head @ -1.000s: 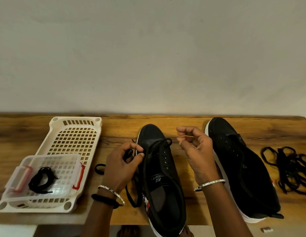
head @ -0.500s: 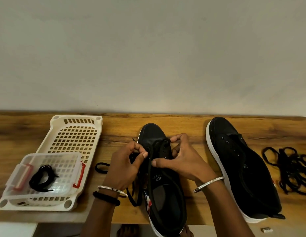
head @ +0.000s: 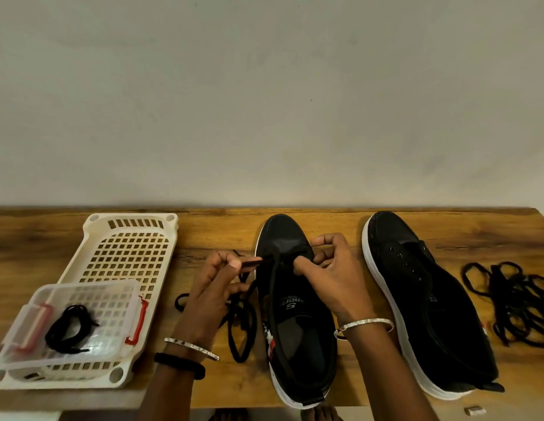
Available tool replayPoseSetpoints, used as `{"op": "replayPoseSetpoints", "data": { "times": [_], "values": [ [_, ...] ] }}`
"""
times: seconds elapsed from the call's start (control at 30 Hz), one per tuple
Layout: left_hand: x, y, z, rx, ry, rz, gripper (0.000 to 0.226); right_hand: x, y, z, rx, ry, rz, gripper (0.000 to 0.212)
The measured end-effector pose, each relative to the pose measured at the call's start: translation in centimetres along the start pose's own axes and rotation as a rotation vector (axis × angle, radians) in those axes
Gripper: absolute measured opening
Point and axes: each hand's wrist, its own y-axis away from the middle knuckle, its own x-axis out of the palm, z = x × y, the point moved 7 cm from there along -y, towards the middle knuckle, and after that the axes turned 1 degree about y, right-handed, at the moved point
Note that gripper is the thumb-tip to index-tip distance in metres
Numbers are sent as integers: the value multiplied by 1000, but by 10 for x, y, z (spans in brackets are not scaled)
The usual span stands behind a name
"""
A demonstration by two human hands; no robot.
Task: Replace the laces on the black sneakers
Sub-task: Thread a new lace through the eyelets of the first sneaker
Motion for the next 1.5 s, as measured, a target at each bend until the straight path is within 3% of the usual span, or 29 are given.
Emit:
{"op": "replayPoseSetpoints", "data": {
  "times": [0.13, 0.3, 0.47, 0.57, 0.67, 0.8, 0.97, 1.07, 1.17, 1.37, 1.5],
  "values": [
    [-21, 0, -8, 107, -328, -129, 11, 1, -1, 1, -58, 12, 0, 35],
    [-12, 2, -10, 279, -755, -89, 22, 2, -1, 2, -95, 4, 38, 29],
    [-12, 11, -34, 486, -823, -290, 22, 2, -1, 2, -158, 62, 15, 23],
    [-10, 14, -38, 597, -869, -267, 9, 3, 0, 4, -194, 87, -12, 21],
    [-12, 14, -34, 552, -836, -249, 6, 3, 1, 6, -201, 80, -15, 23],
    [-10, 12, -32, 503, -786, -309, 19, 6, 3, 8, -226, 64, 32, 24],
    [16, 4, -20, 450, -906, -229, 15, 6, 2, 8, -253, 102, 57, 23],
    [23, 0, -14, 439, -965, -243, 23, 6, 3, 11, -297, 157, 59, 22],
    [27, -2, -13, 444, -1009, -273, 14, 9, 3, 13, -340, 226, 54, 20],
    [35, 5, -16, 592, -1221, -307, 8, 13, 5, 16, -369, 322, 77, 31],
    [42, 13, -18, 678, -1374, -327, 25, 14, 3, 13, -373, 302, 48, 27]
  ]
}}
